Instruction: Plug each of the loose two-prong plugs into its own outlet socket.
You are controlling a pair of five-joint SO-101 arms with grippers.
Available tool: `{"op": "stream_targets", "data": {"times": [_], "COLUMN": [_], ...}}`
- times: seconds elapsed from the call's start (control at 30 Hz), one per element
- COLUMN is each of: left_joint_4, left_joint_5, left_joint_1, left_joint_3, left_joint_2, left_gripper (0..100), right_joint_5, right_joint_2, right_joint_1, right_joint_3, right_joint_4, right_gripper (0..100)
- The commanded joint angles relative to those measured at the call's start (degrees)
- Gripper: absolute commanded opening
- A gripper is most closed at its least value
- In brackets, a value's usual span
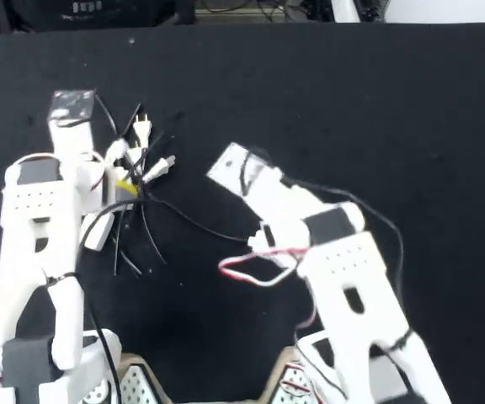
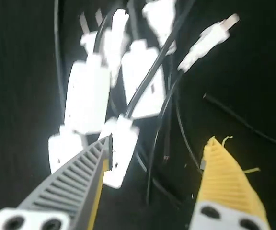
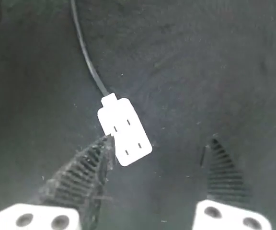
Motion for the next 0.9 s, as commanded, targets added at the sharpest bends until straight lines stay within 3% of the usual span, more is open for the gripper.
{"op": "stream_targets", "data": {"times": [0.0,0.13,0.33,0.6,0.87], "left_joint_4": [-3.43,-3.52,-3.52,-3.43,0.35], "left_joint_5": [-5.10,-8.44,-10.46,-10.37,-10.55], "left_joint_1": [4.35,6.99,6.90,7.16,7.34], "left_joint_3": [-5.32,-10.77,-21.76,-30.73,-30.64], "left_joint_2": [3.25,13.45,28.13,37.71,38.77], "left_gripper": [31,31,31,31,15], "right_joint_5": [-6.42,-9.14,-9.14,-9.14,-9.14], "right_joint_2": [-6.37,-9.45,-14.37,-17.45,-17.45], "right_joint_1": [-2.73,-6.15,-6.51,-6.51,-6.51], "right_joint_3": [10.24,19.12,23.34,25.36,25.36], "right_joint_4": [-9.93,-17.14,-17.76,-17.85,-17.93], "right_gripper": [21.4,21.2,21.2,20.9,20.9]}}
